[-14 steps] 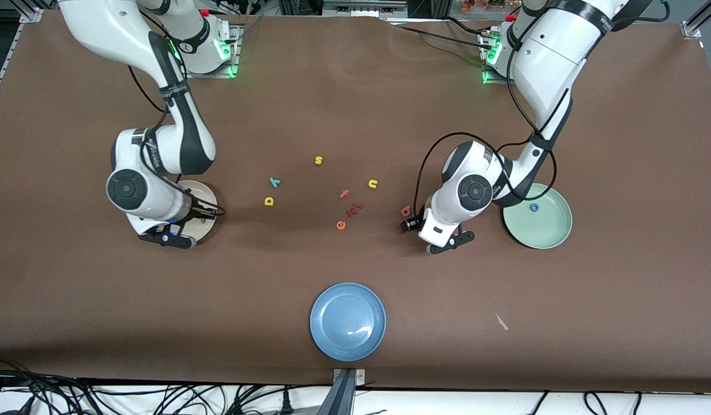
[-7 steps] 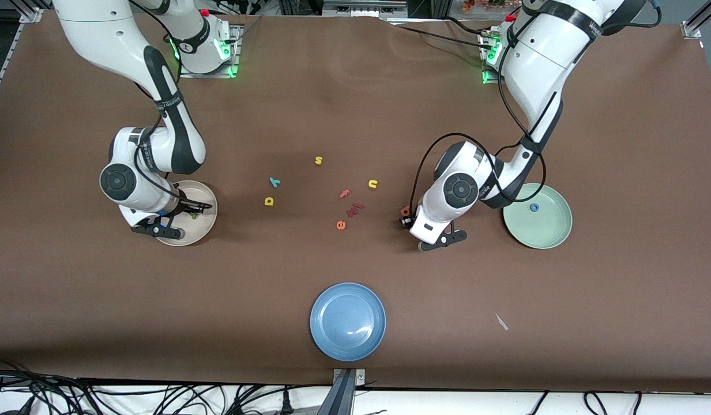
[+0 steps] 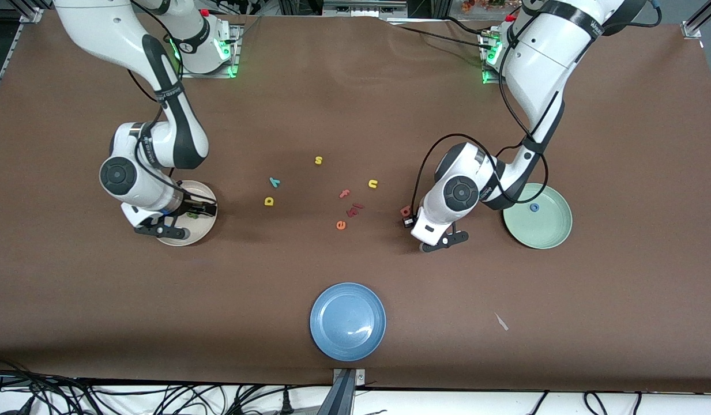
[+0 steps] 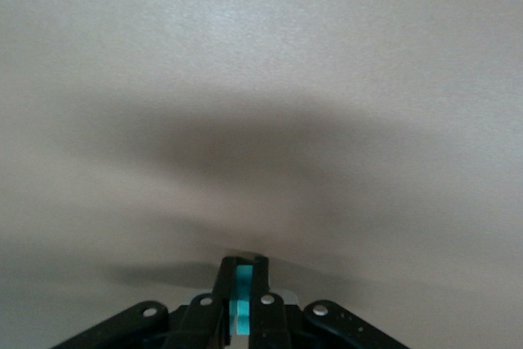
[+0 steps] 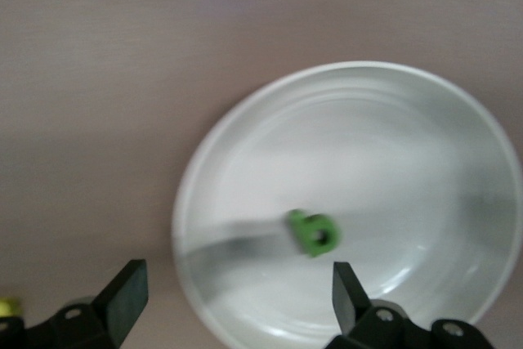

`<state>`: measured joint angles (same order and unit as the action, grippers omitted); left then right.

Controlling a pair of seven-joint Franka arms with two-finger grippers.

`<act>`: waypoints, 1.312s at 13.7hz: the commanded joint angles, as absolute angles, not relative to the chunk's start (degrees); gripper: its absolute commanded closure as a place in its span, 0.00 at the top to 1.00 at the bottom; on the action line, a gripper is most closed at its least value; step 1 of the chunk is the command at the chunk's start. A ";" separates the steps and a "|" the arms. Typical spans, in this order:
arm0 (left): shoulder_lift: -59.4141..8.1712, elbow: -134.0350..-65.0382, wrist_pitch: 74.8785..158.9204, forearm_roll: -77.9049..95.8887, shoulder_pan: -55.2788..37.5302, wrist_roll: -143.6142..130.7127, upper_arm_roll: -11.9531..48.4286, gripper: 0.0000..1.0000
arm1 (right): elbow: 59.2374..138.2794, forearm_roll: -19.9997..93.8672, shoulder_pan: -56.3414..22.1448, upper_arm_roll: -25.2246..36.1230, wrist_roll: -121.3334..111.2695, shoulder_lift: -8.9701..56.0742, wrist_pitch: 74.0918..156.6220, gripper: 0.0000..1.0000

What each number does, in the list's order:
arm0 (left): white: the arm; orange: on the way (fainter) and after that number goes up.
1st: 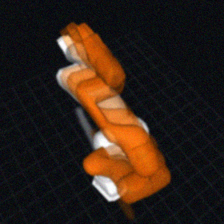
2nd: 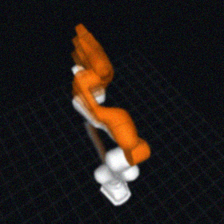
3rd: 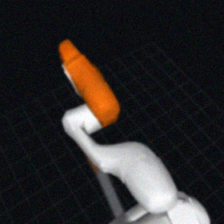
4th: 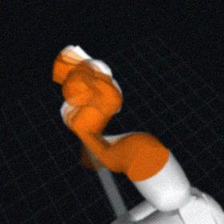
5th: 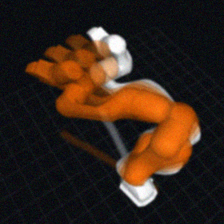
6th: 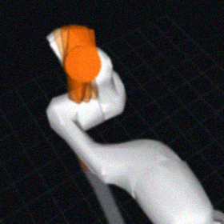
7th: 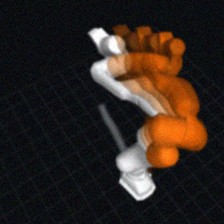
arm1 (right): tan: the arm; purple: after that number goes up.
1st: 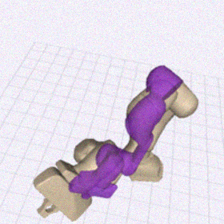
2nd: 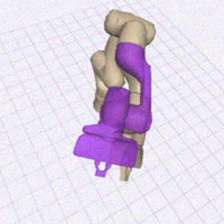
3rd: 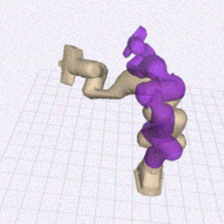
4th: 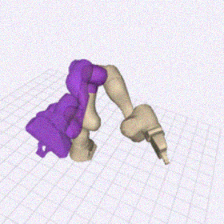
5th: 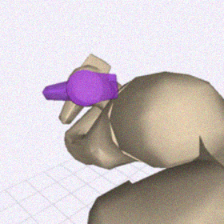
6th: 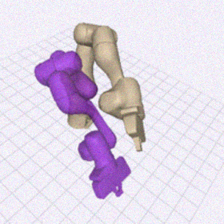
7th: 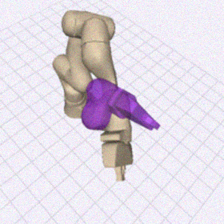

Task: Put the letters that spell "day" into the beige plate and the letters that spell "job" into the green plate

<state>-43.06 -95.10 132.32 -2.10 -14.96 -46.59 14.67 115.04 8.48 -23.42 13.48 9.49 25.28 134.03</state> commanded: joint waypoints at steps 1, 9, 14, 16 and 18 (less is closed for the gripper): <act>-39.39 -94.22 125.19 -3.08 -11.71 -44.06 14.94 0.00 | 112.95 9.23 -23.47 8.98 8.87 23.64 129.13 1.00; -30.41 -96.67 99.85 0.70 9.82 -13.74 15.82 0.00 | 111.88 9.05 -29.96 3.78 24.78 30.14 139.47 0.88; -36.20 -101.16 108.88 -4.22 13.62 -10.90 15.82 0.00 | 112.41 8.27 -30.06 4.04 24.26 31.99 141.07 0.65; -36.39 -101.16 108.90 -4.13 13.71 -10.99 15.82 0.43 | 112.59 8.26 -29.97 4.04 24.43 31.99 140.98 0.65; -35.43 -100.99 108.37 -3.96 13.80 -11.07 15.91 0.88 | 113.29 8.26 -29.97 4.04 24.52 31.99 140.89 0.57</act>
<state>-37.38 -101.04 108.98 -2.52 13.44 -11.61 15.38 112.40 8.65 -30.13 4.19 24.48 32.47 140.88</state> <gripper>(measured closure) 0.833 0.383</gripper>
